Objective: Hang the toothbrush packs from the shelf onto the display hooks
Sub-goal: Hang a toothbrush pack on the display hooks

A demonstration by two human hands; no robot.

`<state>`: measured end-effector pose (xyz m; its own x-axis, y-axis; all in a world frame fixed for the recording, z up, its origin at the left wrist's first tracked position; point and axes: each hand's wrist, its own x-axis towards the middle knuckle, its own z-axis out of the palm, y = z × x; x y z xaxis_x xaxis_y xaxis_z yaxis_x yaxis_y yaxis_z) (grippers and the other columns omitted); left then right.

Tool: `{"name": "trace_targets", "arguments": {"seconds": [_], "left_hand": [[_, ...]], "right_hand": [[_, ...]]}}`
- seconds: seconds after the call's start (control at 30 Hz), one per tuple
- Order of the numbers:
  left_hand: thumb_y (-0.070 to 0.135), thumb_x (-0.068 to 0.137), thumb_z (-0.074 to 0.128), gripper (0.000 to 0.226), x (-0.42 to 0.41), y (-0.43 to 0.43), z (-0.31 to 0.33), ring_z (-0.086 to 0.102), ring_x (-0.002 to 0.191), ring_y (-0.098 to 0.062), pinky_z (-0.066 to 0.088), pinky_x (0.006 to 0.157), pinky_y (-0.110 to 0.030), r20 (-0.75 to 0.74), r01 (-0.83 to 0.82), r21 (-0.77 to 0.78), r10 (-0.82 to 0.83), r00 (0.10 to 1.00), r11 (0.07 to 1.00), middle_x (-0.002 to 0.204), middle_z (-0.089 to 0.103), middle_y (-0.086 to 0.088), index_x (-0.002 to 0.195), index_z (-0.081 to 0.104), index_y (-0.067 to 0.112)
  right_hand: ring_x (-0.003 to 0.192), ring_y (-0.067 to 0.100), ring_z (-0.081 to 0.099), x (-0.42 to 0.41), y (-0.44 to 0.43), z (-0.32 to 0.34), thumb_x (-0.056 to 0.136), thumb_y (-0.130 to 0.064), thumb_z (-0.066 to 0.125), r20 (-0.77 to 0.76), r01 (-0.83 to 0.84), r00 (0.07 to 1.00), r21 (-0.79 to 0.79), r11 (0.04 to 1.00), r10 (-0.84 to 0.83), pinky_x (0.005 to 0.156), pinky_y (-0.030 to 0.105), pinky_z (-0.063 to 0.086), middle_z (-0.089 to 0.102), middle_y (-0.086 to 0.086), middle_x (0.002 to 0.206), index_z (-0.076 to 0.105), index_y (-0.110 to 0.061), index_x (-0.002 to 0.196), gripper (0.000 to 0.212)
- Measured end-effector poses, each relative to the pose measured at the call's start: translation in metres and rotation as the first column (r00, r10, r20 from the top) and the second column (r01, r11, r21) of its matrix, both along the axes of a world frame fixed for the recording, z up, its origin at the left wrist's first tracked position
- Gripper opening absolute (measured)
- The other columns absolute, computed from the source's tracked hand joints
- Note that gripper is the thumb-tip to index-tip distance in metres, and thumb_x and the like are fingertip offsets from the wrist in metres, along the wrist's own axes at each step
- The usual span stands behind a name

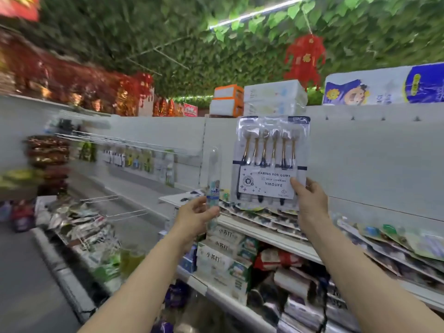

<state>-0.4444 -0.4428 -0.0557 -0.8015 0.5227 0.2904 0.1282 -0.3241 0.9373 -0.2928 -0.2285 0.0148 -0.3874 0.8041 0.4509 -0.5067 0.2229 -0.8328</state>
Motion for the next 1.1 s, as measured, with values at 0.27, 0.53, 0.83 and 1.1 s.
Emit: {"name": "trace_targets", "arguments": {"seconds": [0.27,0.53,0.83,1.1], "left_hand": [[0.006,0.086,0.073,0.030,-0.123,-0.035,0.020,0.070,0.104,-0.026,0.056,0.091,-0.051,0.001,-0.061,-0.036,0.061,0.998,0.997,0.108,0.074,-0.007,0.114,0.063,0.011],[0.003,0.091,0.066,0.031,-0.261,-0.060,0.055,0.068,0.098,-0.021,0.054,0.092,-0.045,0.005,-0.100,-0.045,0.100,0.995,0.994,0.106,0.070,-0.007,0.122,0.062,0.003],[0.006,0.094,0.063,0.035,-0.395,-0.095,0.040,0.063,0.111,-0.029,0.053,0.096,-0.051,-0.015,-0.024,-0.044,0.023,1.000,0.999,0.120,0.066,-0.011,0.128,0.059,0.012],[0.006,0.097,0.058,0.031,-0.524,-0.143,0.046,0.068,0.106,-0.023,0.054,0.095,-0.048,-0.049,0.163,-0.057,-0.166,0.985,0.985,0.116,0.069,-0.011,0.108,0.056,0.035]], "right_hand": [[0.086,0.007,0.065,-0.157,-0.025,0.008,0.094,-0.014,0.067,-0.094,-0.127,0.988,-0.025,0.992,0.125,0.082,0.026,0.053,0.068,-0.006,0.098,0.059,-0.019,0.113,0.021],[0.105,0.023,0.070,-0.304,-0.038,0.037,0.091,-0.018,0.071,-0.076,-0.164,0.984,-0.048,0.985,0.161,0.100,0.046,0.053,0.073,0.005,0.111,0.065,-0.009,0.123,0.034],[0.092,0.017,0.072,-0.428,-0.077,0.034,0.092,-0.013,0.070,-0.086,-0.125,0.989,-0.045,0.991,0.121,0.096,0.043,0.056,0.074,0.000,0.099,0.066,-0.014,0.111,0.020],[0.080,0.007,0.069,-0.518,-0.147,0.034,0.096,-0.009,0.063,-0.149,-0.009,0.989,-0.122,0.993,-0.010,0.073,0.026,0.057,0.069,0.002,0.100,0.052,-0.002,0.135,0.041]]}}
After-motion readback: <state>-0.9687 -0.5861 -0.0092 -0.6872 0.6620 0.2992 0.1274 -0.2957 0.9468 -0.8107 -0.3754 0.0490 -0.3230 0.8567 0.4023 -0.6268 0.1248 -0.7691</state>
